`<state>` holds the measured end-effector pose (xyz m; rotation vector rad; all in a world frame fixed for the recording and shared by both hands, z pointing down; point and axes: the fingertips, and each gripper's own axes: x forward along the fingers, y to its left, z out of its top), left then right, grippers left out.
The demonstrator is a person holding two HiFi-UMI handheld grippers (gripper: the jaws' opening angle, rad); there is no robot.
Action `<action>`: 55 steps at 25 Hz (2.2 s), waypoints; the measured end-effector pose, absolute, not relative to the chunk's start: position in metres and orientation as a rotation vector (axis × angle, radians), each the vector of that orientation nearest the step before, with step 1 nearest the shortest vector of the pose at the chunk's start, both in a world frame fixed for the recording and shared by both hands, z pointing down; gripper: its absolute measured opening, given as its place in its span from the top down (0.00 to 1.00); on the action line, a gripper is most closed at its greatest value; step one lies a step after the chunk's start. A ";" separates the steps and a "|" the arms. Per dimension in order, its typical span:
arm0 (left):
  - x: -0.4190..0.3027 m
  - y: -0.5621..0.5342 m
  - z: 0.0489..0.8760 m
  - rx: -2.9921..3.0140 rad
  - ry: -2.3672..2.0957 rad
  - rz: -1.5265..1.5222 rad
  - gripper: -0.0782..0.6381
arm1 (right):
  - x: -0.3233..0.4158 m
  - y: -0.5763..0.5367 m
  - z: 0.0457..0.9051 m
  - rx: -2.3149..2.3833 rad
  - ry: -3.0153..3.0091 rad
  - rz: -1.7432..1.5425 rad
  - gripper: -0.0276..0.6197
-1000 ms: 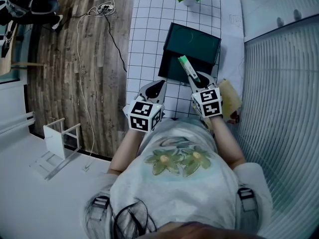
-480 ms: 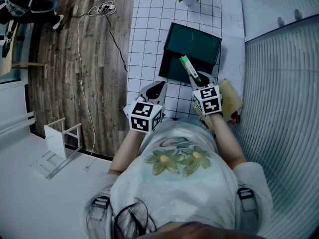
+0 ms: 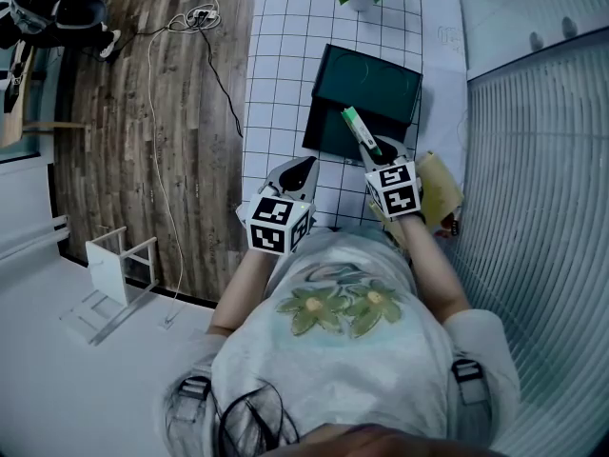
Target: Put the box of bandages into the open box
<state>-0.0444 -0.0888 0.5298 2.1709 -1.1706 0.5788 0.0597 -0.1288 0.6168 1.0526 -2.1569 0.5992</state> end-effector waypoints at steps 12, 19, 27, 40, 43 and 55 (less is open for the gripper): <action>-0.044 -0.091 0.532 2.168 -1.163 0.570 0.88 | 0.057 -0.132 0.624 1.053 -2.139 0.606 0.81; -0.045 -0.092 0.533 2.166 -1.162 0.569 0.88 | 0.058 -0.132 0.628 1.045 -2.125 0.609 0.81; -0.045 -0.092 0.534 2.166 -1.159 0.565 0.88 | 0.058 -0.133 0.632 1.040 -2.112 0.611 0.81; -0.046 -0.093 0.536 2.161 -1.153 0.565 0.88 | 0.056 -0.132 0.643 1.016 -2.093 0.608 0.81; -0.046 -0.094 0.536 2.160 -1.153 0.563 0.88 | 0.056 -0.132 0.644 1.012 -2.090 0.602 0.81; -0.045 -0.093 0.535 2.161 -1.154 0.562 0.88 | 0.053 -0.131 0.644 0.993 -2.090 0.593 0.81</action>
